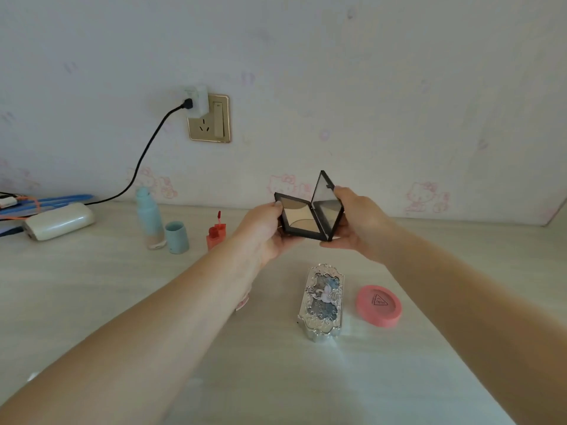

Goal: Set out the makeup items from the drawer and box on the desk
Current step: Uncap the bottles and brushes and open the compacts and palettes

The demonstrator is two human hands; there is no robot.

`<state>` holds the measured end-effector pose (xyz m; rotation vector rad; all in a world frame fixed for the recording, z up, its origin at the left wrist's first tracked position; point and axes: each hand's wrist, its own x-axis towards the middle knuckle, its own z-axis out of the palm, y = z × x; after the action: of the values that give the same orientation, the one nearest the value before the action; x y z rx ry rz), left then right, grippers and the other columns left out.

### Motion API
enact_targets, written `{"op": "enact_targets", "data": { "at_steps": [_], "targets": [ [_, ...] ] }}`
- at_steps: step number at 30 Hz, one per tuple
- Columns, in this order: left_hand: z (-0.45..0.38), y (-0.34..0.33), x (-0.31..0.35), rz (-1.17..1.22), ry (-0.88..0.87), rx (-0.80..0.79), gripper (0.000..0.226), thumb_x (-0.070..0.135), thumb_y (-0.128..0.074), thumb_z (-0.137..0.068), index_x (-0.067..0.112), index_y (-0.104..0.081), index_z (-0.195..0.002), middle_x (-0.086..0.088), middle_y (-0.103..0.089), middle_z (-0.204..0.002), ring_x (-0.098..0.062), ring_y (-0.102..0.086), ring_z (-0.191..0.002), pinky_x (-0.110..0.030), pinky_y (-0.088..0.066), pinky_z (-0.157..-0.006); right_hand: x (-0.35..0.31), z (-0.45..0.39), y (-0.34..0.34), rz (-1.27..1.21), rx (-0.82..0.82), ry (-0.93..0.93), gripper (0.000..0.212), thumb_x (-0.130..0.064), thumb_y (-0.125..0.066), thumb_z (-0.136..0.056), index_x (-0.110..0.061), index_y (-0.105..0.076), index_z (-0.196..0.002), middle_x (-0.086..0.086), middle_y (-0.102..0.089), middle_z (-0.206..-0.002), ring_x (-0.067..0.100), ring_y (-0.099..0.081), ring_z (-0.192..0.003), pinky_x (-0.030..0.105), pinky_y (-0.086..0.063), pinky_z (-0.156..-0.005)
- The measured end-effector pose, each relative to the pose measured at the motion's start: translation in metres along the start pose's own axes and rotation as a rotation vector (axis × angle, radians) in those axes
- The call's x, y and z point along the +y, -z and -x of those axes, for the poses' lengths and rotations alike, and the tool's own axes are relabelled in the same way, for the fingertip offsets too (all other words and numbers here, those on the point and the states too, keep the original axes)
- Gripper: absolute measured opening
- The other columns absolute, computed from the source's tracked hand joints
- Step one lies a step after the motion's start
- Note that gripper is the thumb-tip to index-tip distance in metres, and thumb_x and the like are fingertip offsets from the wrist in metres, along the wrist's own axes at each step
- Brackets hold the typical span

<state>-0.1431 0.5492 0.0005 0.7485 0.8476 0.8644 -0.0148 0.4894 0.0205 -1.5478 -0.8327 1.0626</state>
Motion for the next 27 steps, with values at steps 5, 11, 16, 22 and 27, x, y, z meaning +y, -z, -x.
{"op": "enact_targets", "data": {
  "at_steps": [5, 11, 16, 22, 27],
  "targets": [
    [-0.015, 0.012, 0.002, -0.05, 0.007, 0.084, 0.036, 0.009, -0.027, -0.1, 0.014, -0.058, -0.083, -0.005, -0.063, -0.081, -0.017, -0.059, -0.07, -0.028, -0.054, -0.044, 0.006, -0.016, 0.005, -0.204, 0.005, -0.042, 0.025, -0.013, -0.034, -0.094, -0.008, -0.057, -0.086, 0.012, -0.063, -0.081, 0.027, -0.064, -0.07, 0.04, -0.058, -0.063],
    [-0.023, 0.018, 0.001, -0.135, -0.036, 0.15, 0.031, -0.001, -0.031, -0.097, 0.009, -0.056, -0.082, -0.005, -0.061, -0.075, -0.018, -0.059, -0.063, -0.026, -0.051, -0.038, 0.023, -0.035, 0.008, -0.175, 0.045, -0.054, 0.03, 0.002, -0.033, -0.091, -0.002, -0.062, -0.1, 0.01, -0.065, -0.086, 0.023, -0.064, -0.076, 0.031, -0.058, -0.056],
    [-0.022, 0.022, 0.002, -0.304, -0.007, 0.155, 0.031, -0.006, -0.03, -0.092, 0.007, -0.05, -0.072, -0.007, -0.058, -0.069, -0.02, -0.057, -0.059, -0.033, -0.051, -0.056, 0.037, -0.049, 0.006, -0.076, 0.057, -0.088, 0.035, 0.004, -0.034, -0.09, -0.001, -0.06, -0.112, 0.009, -0.066, -0.087, 0.02, -0.064, -0.074, 0.03, -0.058, -0.055],
    [-0.026, 0.03, -0.001, -0.397, 0.033, 0.198, 0.024, -0.006, -0.036, -0.089, 0.005, -0.051, -0.075, -0.012, -0.059, -0.082, -0.027, -0.059, -0.073, -0.035, -0.051, -0.071, 0.049, -0.054, 0.002, 0.021, 0.029, -0.07, 0.033, 0.006, -0.036, -0.089, 0.0, -0.064, -0.106, 0.013, -0.067, -0.086, 0.023, -0.065, -0.071, 0.03, -0.059, -0.055],
    [-0.033, 0.033, -0.003, -0.447, 0.007, 0.233, 0.022, -0.006, -0.038, -0.085, 0.007, -0.046, -0.07, -0.01, -0.048, -0.075, -0.027, -0.052, -0.085, -0.033, -0.044, -0.077, 0.055, -0.053, 0.004, 0.062, -0.044, -0.022, 0.029, 0.005, -0.042, -0.089, -0.011, -0.065, -0.09, 0.006, -0.068, -0.08, 0.017, -0.065, -0.069, 0.026, -0.059, -0.057]
  ]
}}
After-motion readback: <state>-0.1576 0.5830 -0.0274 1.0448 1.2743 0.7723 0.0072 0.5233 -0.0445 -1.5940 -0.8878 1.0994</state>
